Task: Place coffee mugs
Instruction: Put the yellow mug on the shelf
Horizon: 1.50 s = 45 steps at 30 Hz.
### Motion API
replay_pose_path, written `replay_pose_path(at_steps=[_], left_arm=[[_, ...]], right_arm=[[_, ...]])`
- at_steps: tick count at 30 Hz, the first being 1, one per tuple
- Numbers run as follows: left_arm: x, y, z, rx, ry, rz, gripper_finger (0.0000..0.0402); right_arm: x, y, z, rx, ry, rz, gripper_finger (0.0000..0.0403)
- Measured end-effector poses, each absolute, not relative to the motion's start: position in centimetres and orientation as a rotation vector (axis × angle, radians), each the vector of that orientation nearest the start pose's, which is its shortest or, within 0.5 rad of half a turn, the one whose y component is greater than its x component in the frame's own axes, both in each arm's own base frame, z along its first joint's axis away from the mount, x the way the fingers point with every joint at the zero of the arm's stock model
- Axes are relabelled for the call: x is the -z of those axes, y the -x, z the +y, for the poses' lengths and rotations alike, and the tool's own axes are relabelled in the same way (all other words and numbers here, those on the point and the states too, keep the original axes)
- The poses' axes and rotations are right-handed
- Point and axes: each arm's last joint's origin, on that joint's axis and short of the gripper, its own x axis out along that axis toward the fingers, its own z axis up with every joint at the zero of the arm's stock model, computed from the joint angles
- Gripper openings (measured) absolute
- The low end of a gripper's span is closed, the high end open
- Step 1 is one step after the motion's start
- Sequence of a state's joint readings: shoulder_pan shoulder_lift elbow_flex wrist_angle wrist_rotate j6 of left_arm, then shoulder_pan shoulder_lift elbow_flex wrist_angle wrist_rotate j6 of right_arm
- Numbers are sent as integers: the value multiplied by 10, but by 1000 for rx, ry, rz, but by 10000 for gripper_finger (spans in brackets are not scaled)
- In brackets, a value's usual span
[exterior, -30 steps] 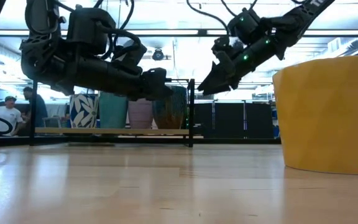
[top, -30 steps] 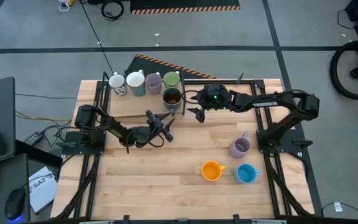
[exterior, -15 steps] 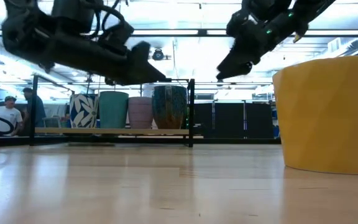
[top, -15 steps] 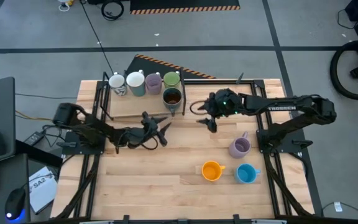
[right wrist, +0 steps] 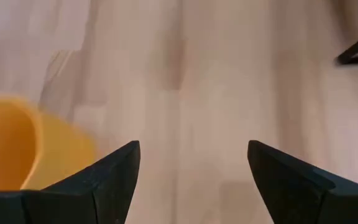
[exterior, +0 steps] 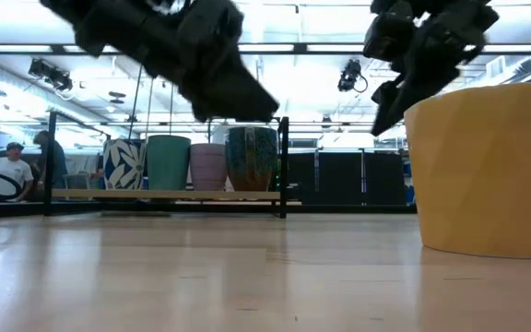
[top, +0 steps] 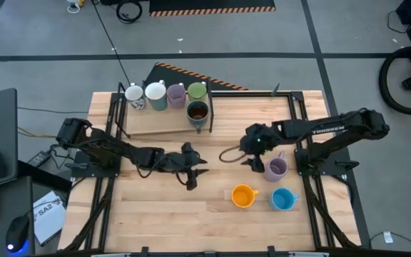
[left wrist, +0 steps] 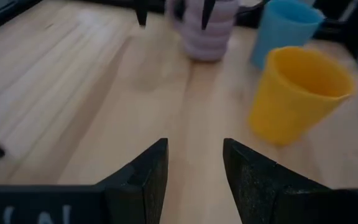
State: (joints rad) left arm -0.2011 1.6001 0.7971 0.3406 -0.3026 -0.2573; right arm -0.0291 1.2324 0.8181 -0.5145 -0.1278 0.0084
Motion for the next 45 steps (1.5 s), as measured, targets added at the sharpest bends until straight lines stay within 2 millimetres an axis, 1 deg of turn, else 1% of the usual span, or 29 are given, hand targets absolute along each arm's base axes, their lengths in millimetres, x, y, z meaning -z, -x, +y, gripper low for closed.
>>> replay_pose_path(at_steps=[3,6,9,13,19,23,28,31,36,41,45], left_arm=[[-201,-328,-61,-111,122,409,160],[-205,-330,-62,-90,93,405,160],[-209,-330,-63,-77,61,418,160],[-215,-327,-63,-54,48,451,160],[-230,-314,-66,-39,38,452,160],[-232,-312,-68,-38,70,445,160],[-234,-312,-69,-54,163,435,160],[-235,-312,-73,-49,194,421,160],[-238,-311,-79,-31,225,394,160],[-239,-311,-81,-31,274,377,160],[-238,-311,-83,-18,297,391,160]], right_arm=[[-229,-237,8,-115,-71,959,297],[-228,-236,20,-126,-43,974,290],[-234,-233,29,-138,-34,1021,286],[-242,-228,44,-145,-37,1073,286],[-243,-222,69,-175,-54,1082,286],[-242,-216,85,-153,-70,1090,286],[-242,-208,102,-103,-50,1078,286],[-236,-206,112,-95,-39,1101,286],[-219,-210,124,-99,4,1172,286],[-207,-215,127,-66,17,1218,286],[-201,-219,125,-20,47,1223,286]])
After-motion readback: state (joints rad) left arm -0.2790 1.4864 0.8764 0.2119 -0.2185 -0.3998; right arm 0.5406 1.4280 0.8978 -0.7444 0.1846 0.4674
